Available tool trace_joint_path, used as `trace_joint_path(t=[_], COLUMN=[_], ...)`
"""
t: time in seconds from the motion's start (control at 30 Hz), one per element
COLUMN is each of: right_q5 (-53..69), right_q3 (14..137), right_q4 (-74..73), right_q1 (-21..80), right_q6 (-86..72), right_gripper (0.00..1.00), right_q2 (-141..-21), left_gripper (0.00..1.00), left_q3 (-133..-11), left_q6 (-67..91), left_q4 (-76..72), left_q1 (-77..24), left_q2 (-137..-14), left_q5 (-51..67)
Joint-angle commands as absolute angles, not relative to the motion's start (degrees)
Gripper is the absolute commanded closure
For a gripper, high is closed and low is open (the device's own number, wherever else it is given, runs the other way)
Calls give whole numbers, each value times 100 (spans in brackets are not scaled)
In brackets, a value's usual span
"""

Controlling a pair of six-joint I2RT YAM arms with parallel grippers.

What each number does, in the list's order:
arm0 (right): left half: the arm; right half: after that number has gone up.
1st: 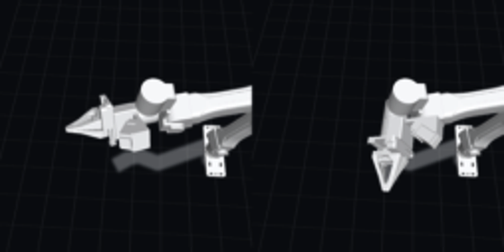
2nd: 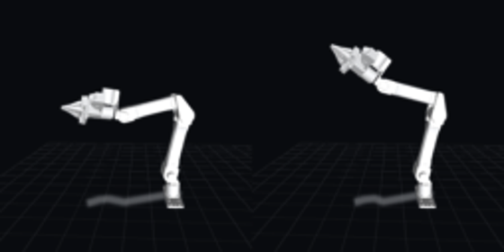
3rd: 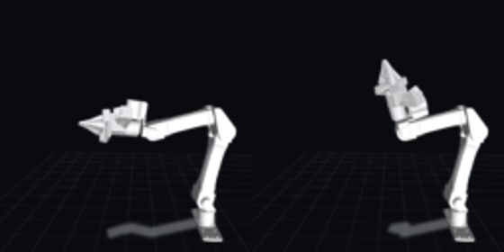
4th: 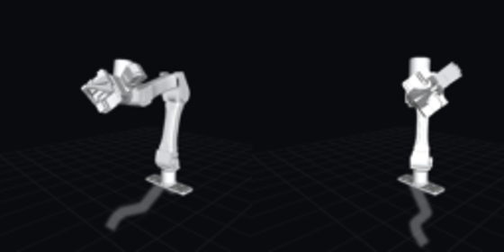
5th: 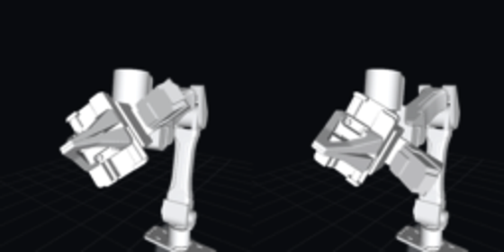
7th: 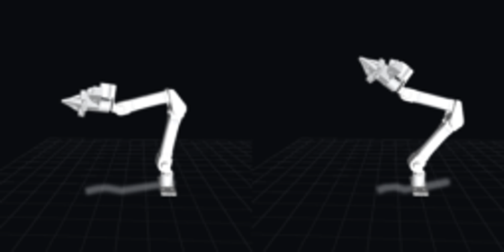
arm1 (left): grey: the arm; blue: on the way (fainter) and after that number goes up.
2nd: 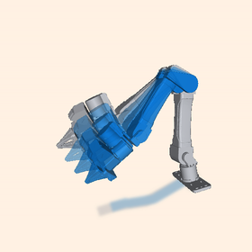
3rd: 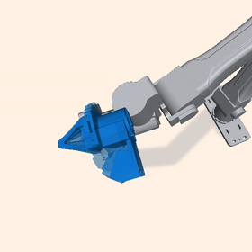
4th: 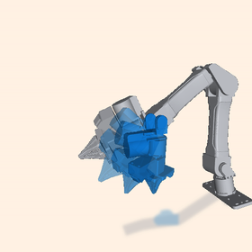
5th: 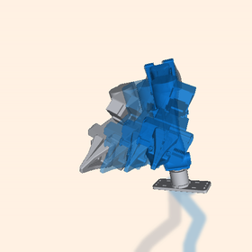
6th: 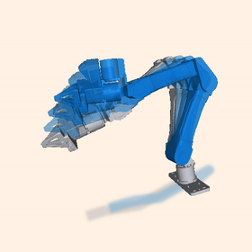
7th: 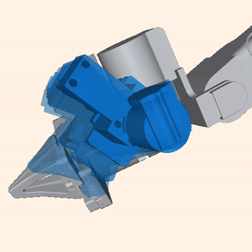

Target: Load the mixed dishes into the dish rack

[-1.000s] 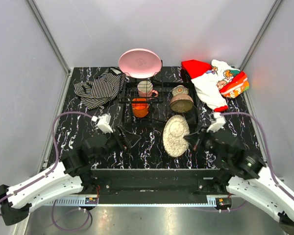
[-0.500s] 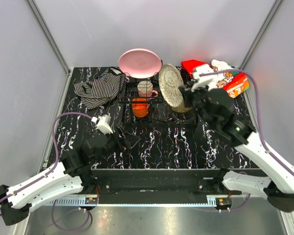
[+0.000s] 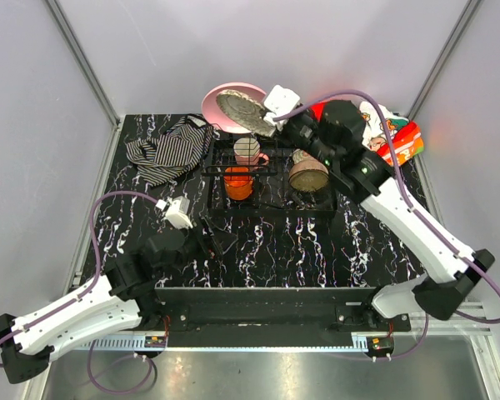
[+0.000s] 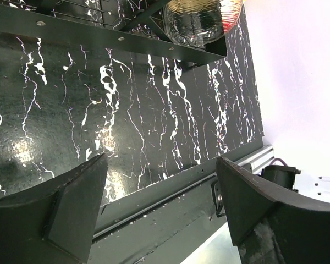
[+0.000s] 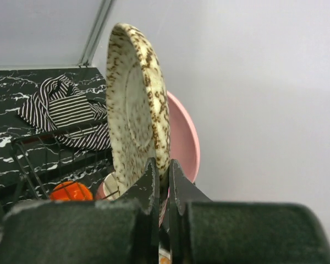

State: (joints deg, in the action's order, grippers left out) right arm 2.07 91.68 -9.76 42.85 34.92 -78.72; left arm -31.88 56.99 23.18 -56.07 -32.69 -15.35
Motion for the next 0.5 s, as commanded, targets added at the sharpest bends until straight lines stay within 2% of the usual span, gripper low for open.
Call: trace_joint_path(t=[0.0, 0.17, 0.27, 0.4, 0.47], right_q5=[1844, 2495, 2794, 2769, 2620], right_q3=[10262, 11318, 12416, 14197, 14632], right_q4=[-1104, -2107, -3109, -4557, -4806], right_q1=[3991, 3859, 3797, 3788, 3788], right_q6=[4506, 5342, 5606, 5880, 5924], right_gripper=[100, 100, 100, 100, 100], right_q2=[-8313, -9218, -9912, -11053, -11363], left_gripper=[16, 16, 16, 15, 14], left_q3=[-3445, -3489, -3489, -3498, -3524], left_q6=[5546, 5511, 5484, 5432, 5397], left_q4=[2276, 2294, 2294, 2311, 2338], left_q1=[-5608, -5608, -5599, -5599, -5590], left_q2=[-3199, -3269, -3322, -3357, -3366], left_q5=[-1758, -1723, -1723, -1801, -1819])
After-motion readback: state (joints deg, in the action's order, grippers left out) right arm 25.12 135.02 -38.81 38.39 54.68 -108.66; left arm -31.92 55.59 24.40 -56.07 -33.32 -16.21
